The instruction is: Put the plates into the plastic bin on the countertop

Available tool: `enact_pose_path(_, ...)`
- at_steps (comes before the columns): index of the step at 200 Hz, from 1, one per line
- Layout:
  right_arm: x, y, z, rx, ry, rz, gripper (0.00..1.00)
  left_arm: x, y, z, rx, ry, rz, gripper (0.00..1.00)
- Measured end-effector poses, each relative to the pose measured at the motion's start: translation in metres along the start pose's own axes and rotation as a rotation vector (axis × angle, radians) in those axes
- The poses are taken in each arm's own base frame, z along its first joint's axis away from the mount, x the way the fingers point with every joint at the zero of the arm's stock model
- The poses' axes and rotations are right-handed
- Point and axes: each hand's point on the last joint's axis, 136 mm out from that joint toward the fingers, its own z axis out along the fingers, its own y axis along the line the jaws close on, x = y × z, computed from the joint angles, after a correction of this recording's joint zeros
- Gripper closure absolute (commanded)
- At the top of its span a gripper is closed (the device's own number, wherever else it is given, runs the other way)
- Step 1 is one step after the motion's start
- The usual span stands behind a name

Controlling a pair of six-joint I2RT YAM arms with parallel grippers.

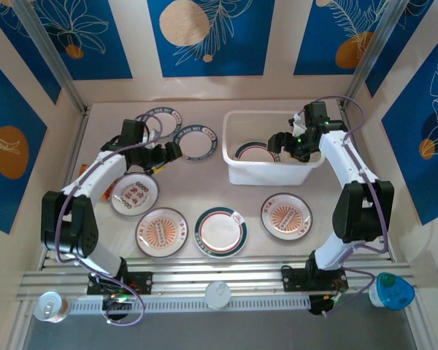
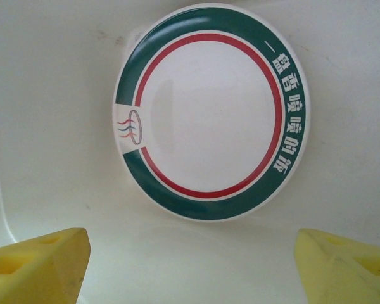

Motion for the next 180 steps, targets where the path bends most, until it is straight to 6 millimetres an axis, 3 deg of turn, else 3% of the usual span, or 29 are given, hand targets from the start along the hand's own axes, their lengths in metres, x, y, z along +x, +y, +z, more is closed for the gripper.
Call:
enact_pose_path(33, -0.004, 0.002, -0.008, 0.008, -0.023, 0.009, 0.14, -0.004, 0.008, 0.016, -0.009, 0.010, -0.018, 0.11)
enact_pose_path(127, -0.044, 0.029, -0.043, -0.049, -0.207, -0.036, 0.21, -0.021, 0.035, 0.071, -0.030, 0.005, -0.162, 0.11)
enact_pose_path(180, -0.049, 0.030, -0.043, -0.057, -0.233, -0.040, 0.23, -0.030, 0.037, 0.103, -0.022, 0.011, -0.195, 0.14)
